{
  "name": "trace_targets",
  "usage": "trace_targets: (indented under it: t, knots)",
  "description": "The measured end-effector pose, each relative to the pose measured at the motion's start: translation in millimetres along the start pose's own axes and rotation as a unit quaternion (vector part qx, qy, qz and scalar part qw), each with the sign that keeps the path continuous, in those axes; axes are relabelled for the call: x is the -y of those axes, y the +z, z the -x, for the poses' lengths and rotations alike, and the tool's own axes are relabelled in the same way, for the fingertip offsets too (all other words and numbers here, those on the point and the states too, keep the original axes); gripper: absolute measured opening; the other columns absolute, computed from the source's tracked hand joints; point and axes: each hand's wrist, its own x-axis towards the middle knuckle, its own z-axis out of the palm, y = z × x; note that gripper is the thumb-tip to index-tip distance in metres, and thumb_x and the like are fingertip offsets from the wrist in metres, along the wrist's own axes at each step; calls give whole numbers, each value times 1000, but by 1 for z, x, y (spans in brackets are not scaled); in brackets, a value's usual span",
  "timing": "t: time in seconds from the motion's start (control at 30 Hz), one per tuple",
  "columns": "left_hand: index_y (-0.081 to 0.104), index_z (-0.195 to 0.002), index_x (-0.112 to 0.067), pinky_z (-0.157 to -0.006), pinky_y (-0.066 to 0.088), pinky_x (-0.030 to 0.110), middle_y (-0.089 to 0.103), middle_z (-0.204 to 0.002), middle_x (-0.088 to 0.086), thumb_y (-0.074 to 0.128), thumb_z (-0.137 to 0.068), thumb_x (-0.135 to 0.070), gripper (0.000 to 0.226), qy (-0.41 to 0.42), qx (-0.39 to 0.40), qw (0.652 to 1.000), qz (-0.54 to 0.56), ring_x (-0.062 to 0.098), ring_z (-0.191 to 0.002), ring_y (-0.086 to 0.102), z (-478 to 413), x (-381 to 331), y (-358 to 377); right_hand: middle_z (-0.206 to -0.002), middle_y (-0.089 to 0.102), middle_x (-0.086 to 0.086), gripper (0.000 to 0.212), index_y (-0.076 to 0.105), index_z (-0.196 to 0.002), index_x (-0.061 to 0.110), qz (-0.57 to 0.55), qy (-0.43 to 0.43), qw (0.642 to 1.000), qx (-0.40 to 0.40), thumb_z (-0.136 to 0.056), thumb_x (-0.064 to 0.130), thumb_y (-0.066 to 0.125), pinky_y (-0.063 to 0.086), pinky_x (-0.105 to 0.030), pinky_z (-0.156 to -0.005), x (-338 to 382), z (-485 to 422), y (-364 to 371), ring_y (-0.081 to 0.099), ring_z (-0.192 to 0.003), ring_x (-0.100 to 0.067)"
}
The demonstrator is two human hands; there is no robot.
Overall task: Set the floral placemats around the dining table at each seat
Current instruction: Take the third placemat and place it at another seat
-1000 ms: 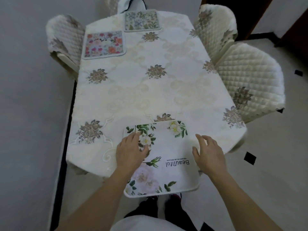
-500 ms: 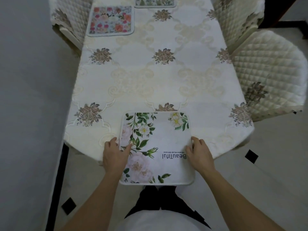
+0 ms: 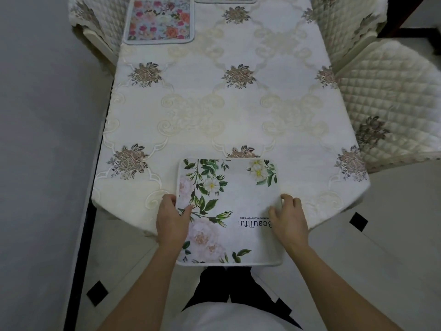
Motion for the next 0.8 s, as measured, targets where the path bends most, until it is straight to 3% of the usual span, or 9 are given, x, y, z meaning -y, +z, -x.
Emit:
trace_targets:
  t: [0.13, 0.23, 0.37, 0.57, 0.7, 0.8]
  knots:
    - [50, -111, -11, -70, 40, 34, 61, -98, 8, 66, -94, -27, 28, -25, 64, 994, 82, 29, -83, 58, -7, 1, -1, -102, 59, -8, 21, 47, -108, 10, -108, 32, 993, 35, -97, 27, 56, 45, -39, -71, 2, -4, 1, 57, -91, -30]
    - [55, -110, -15, -79, 46, 34, 66, -100, 2, 65, -95, -26, 20, -32, 93, 986, 138, 25, -94, 63, -14, 5, -1, -100, 64, -4, 17, 53, -107, 9, -195, 57, 977, 65, -101, 25, 53, 46, -37, -75, 3, -6, 1, 59, -93, -26]
    - [57, -107, -17, -83, 50, 35, 68, -99, -5, 63, -97, -20, 13, -38, 108, 974, 194, 21, -98, 65, -22, 0, -5, -93, 62, 0, 18, 55, -101, 10, -260, 71, 960, 71, -102, 28, 52, 45, -32, -66, 5, -10, -5, 58, -86, -19]
    - [60, -109, -14, -84, 53, 33, 69, -100, -4, 64, -96, -22, 16, -1, 85, 971, 221, 16, -95, 66, -37, -35, -20, -94, 60, -2, 23, 51, -97, 11, -275, 24, 960, 48, -104, 32, 47, 45, -39, -78, 22, -25, -38, 57, -90, -21]
    - [58, -104, -13, -70, 46, 23, 66, -94, -3, 59, -99, -23, 11, 45, 68, 970, 229, 14, -89, 63, -44, -69, -40, -95, 60, -2, 25, 51, -103, 8, -266, -22, 963, 29, -105, 31, 44, 44, -33, -71, 43, -36, -69, 58, -90, -20]
    - [56, -108, -13, -67, 45, 22, 64, -94, -4, 55, -101, -26, 14, 88, 53, 968, 228, 10, -87, 61, -47, -96, -60, -102, 67, -2, 20, 57, -106, 14, -300, -44, 953, 11, -104, 31, 47, 52, -41, -80, 60, -47, -94, 65, -94, -22]
